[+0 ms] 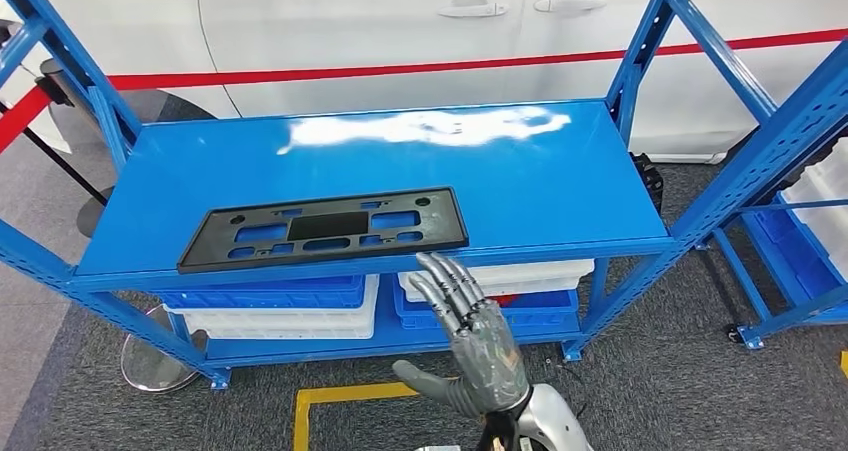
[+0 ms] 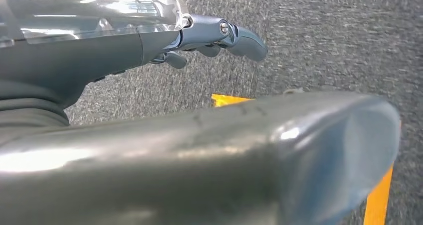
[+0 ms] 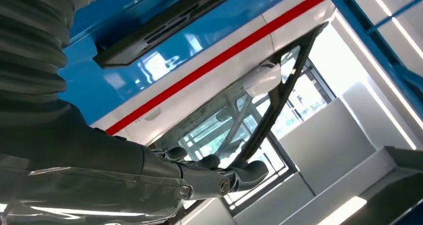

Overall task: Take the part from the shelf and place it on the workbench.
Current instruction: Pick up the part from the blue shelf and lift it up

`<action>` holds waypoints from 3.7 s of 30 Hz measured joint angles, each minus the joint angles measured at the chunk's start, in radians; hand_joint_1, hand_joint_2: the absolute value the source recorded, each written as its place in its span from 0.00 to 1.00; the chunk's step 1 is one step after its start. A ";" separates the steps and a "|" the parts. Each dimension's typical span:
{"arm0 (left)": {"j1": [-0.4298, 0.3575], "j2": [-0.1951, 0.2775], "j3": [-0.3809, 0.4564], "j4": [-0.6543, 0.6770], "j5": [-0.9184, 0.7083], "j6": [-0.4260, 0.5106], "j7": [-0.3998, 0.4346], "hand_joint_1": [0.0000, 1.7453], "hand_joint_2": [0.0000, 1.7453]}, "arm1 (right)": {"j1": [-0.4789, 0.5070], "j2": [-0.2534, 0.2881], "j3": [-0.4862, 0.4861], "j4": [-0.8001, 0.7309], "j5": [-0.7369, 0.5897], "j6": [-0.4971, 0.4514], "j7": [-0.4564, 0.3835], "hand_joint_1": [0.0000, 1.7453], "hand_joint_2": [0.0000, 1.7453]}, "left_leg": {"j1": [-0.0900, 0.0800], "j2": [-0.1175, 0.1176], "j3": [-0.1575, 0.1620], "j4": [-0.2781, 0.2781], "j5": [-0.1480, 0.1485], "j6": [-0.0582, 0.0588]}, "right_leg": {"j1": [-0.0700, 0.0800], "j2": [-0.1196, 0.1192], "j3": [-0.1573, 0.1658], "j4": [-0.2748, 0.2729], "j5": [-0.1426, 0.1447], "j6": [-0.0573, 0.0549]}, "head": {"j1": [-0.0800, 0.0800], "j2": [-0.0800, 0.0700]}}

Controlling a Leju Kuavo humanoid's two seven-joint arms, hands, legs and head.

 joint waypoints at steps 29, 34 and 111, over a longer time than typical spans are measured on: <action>-0.022 0.016 -0.115 0.007 0.087 -0.135 -0.007 0.00 0.00 | -0.317 0.265 0.346 0.764 0.478 -0.168 0.349 0.00 1.00 | 0.001 -0.003 -0.029 -0.002 0.028 0.003 | 0.030 -0.008 0.001 -0.002 -0.008 -0.031 | -0.008 0.000; -0.025 0.033 -0.132 0.011 0.131 -0.198 -0.013 0.00 0.00 | -0.373 0.312 0.348 0.847 0.544 -0.194 0.453 0.00 1.00 | 0.009 -0.003 -0.089 0.136 -0.041 -0.026 | 0.010 -0.009 0.032 -0.032 -0.002 -0.032 | -0.014 0.000; -0.024 0.102 -0.336 0.039 0.377 -0.187 -0.040 0.00 0.00 | -0.255 0.318 -0.197 0.312 -1.161 0.126 -0.220 1.00 1.00 | 0.040 -0.004 -0.038 -0.003 0.047 0.001 | 0.006 0.007 -0.054 0.121 -0.072 0.029 | -0.015 0.000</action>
